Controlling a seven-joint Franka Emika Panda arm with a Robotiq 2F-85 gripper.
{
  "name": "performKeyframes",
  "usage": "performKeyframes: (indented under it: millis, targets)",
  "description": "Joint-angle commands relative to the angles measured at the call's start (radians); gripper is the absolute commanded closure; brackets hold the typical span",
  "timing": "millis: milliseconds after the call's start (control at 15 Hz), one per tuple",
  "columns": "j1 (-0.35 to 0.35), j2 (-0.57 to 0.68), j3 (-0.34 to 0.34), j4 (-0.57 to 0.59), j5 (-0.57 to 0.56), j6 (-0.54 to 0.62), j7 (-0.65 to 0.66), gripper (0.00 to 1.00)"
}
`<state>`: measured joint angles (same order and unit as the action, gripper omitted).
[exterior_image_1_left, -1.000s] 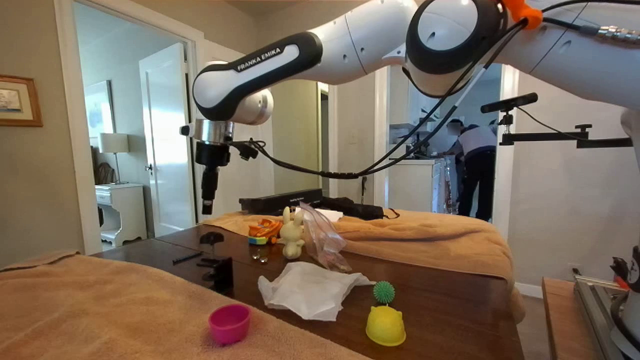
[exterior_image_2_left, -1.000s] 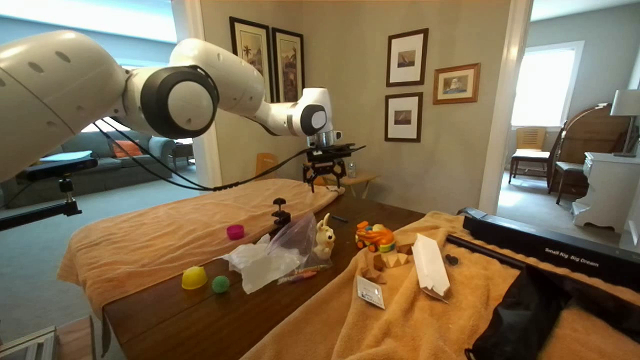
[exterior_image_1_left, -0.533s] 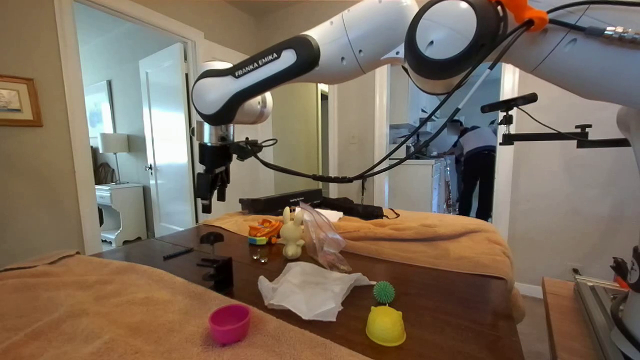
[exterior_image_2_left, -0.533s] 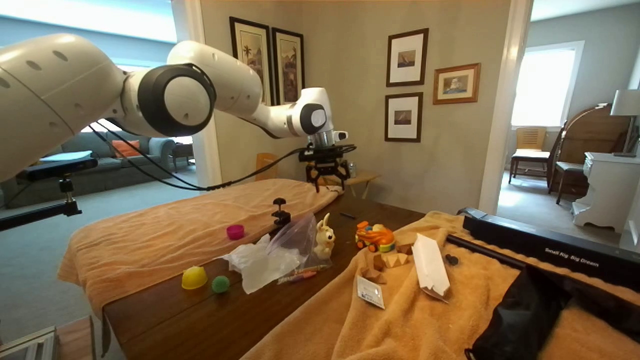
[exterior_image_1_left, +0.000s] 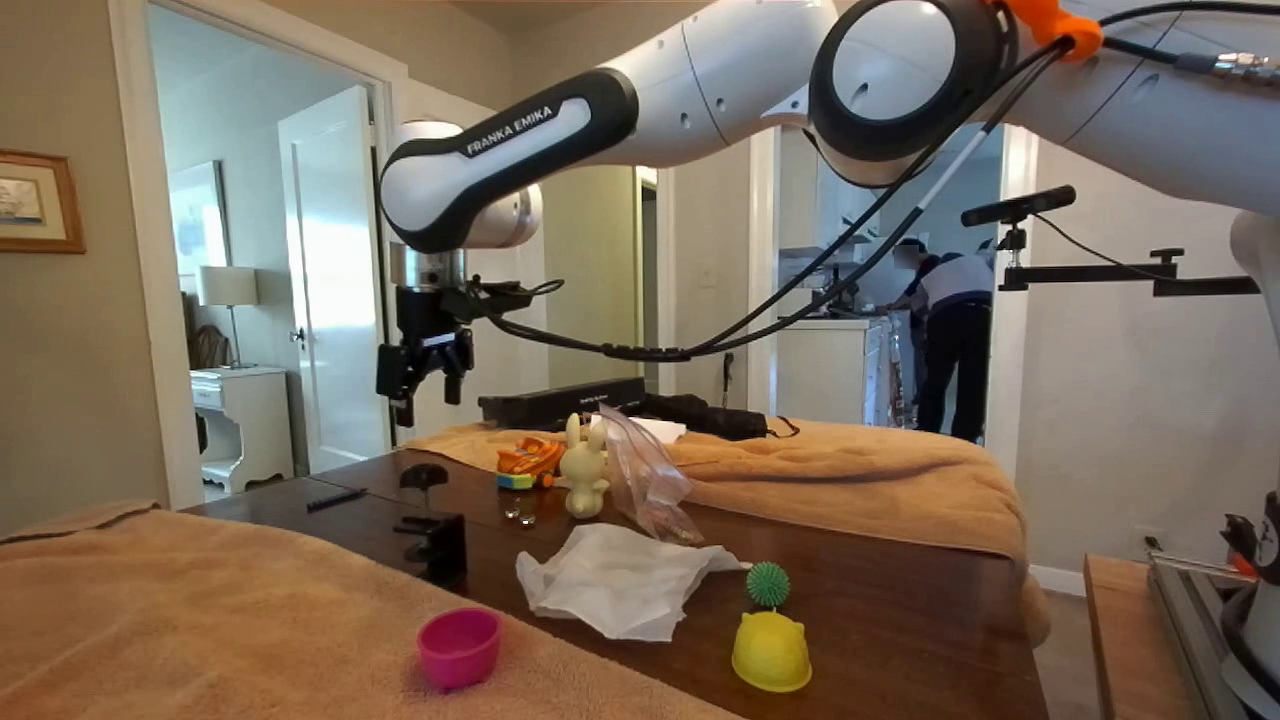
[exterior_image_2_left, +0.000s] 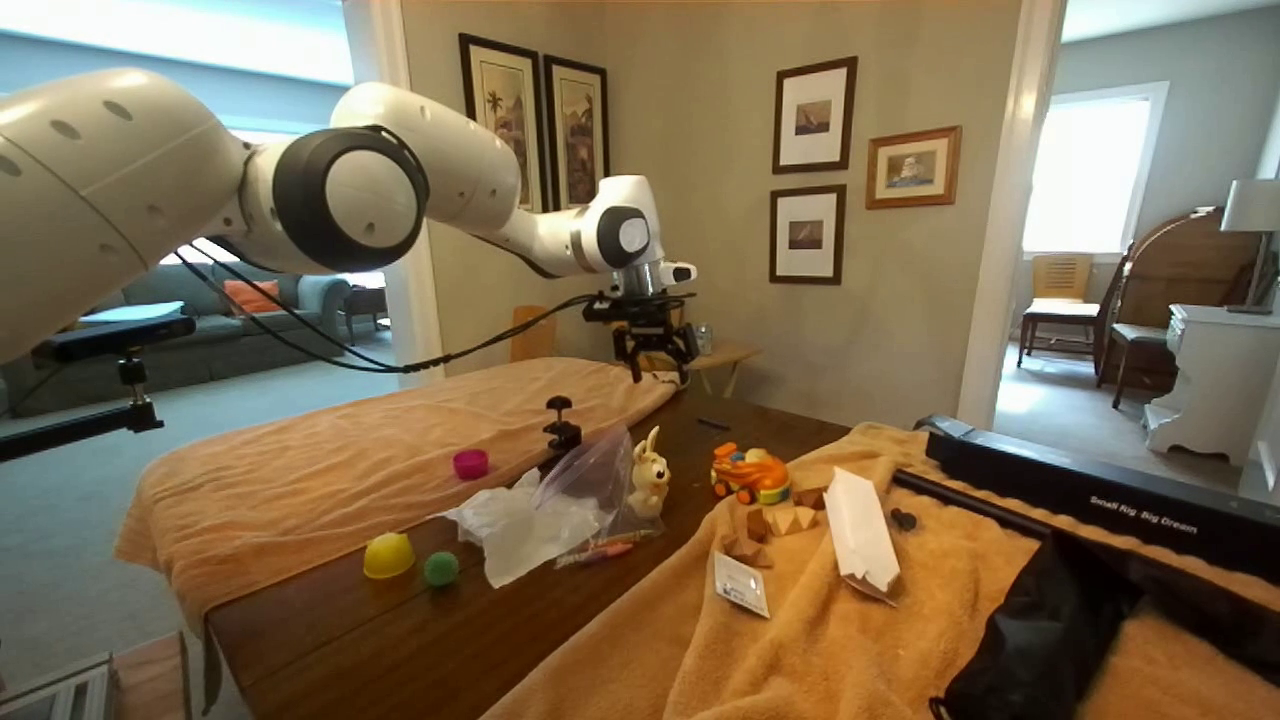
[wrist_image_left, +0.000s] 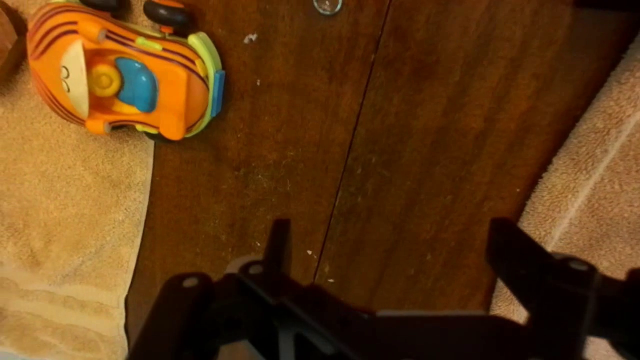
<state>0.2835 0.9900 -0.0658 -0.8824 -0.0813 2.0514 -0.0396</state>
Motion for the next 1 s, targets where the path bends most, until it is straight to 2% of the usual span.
performKeyframes:
  millis: [0,600,933]
  targets:
    - [0.009,-0.002,-0.009,0.013,0.010,-0.036,0.087,0.00]
    - [0.039,-0.151,-0.005,-0.111,-0.005,-0.029,0.119,0.00]
    - [0.060,-0.263,-0.044,-0.230,-0.011,-0.064,0.260,0.00]
